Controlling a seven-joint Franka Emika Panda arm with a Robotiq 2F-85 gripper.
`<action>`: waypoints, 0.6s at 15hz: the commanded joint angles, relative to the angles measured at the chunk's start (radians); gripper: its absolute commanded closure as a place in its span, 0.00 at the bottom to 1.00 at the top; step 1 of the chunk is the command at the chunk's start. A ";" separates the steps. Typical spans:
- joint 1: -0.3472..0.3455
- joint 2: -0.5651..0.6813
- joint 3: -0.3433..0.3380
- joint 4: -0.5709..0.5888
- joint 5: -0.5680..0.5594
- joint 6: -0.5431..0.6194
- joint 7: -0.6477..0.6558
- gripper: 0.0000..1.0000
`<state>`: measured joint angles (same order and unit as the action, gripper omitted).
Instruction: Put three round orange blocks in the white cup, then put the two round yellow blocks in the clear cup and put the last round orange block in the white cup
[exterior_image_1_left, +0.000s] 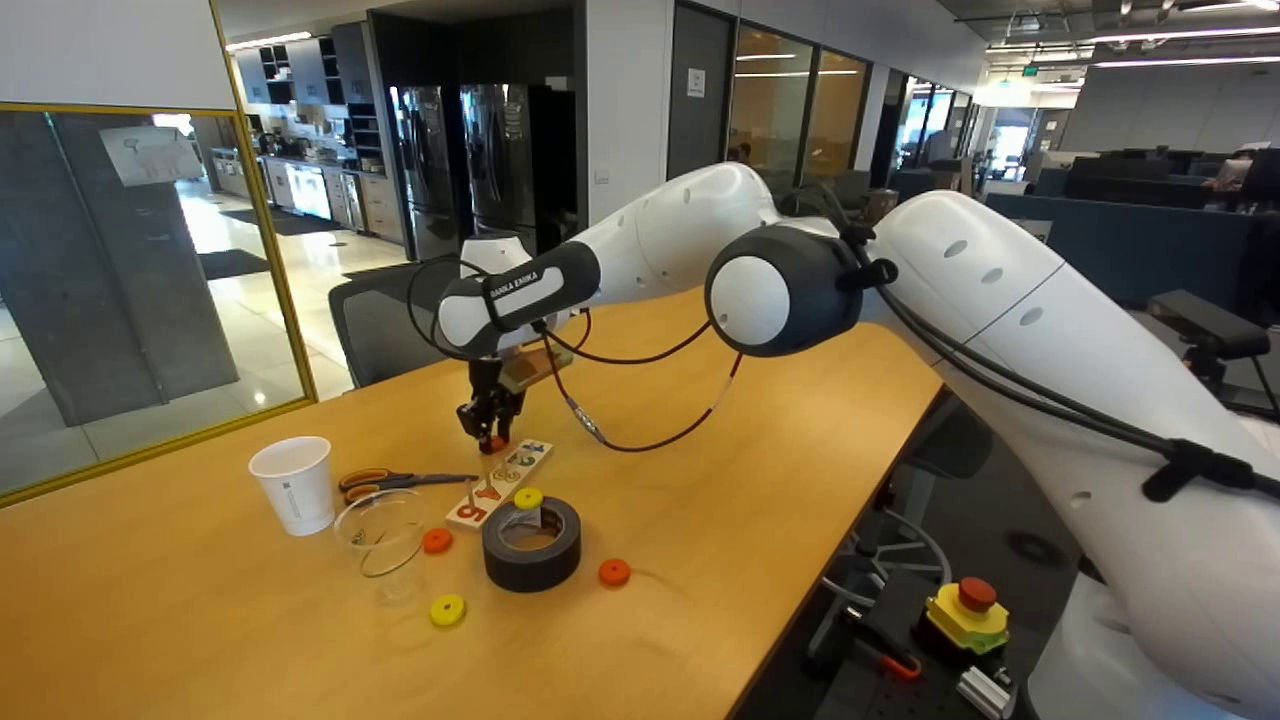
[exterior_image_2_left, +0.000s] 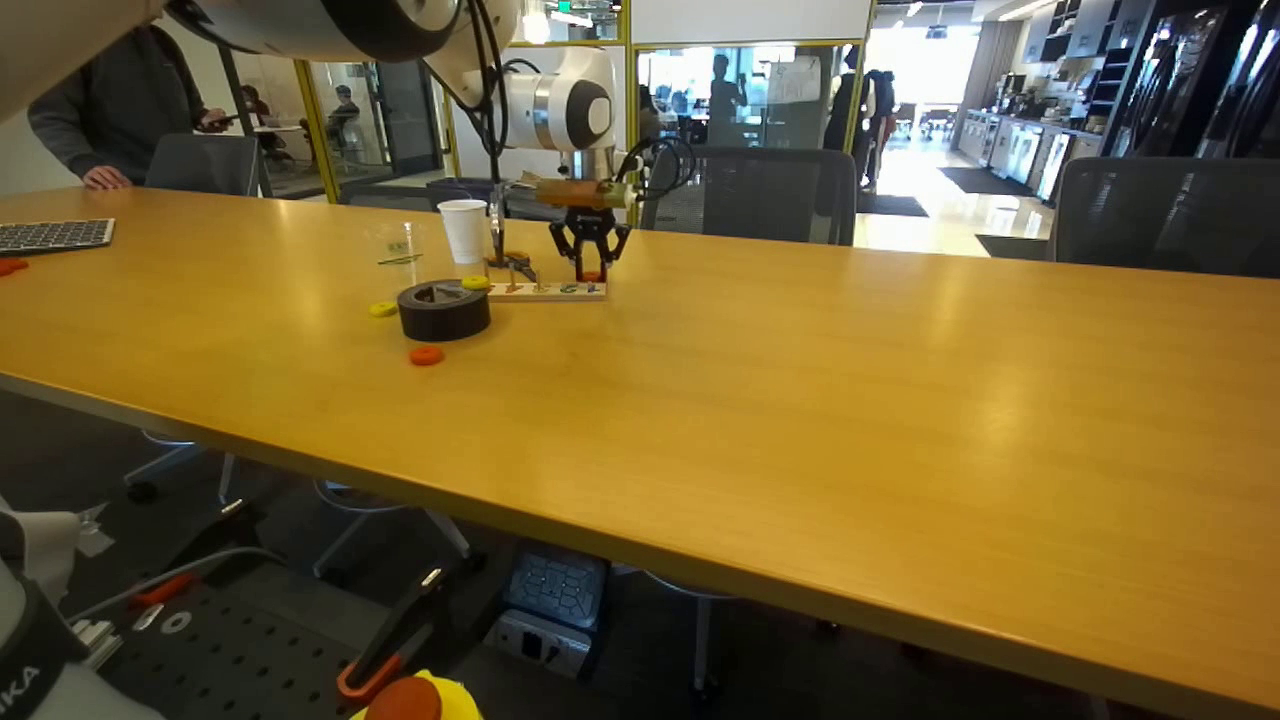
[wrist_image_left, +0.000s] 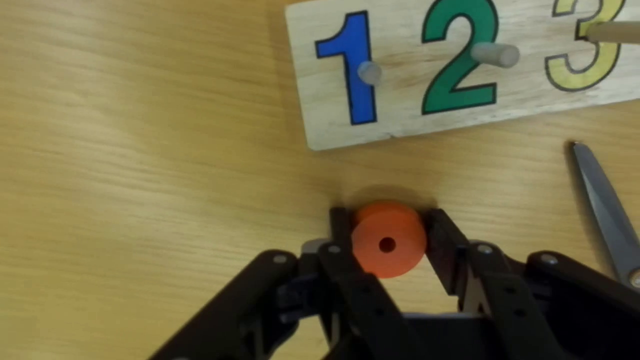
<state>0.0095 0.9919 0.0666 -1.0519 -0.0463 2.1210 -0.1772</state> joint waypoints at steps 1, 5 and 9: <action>0.039 -0.006 0.008 0.041 0.003 -0.024 0.000 0.82; 0.097 -0.009 0.009 0.090 -0.010 -0.023 0.010 0.82; 0.155 -0.008 0.009 0.147 -0.023 -0.022 0.007 0.82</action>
<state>0.1303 0.9885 0.0758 -0.9553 -0.0512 2.1198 -0.1762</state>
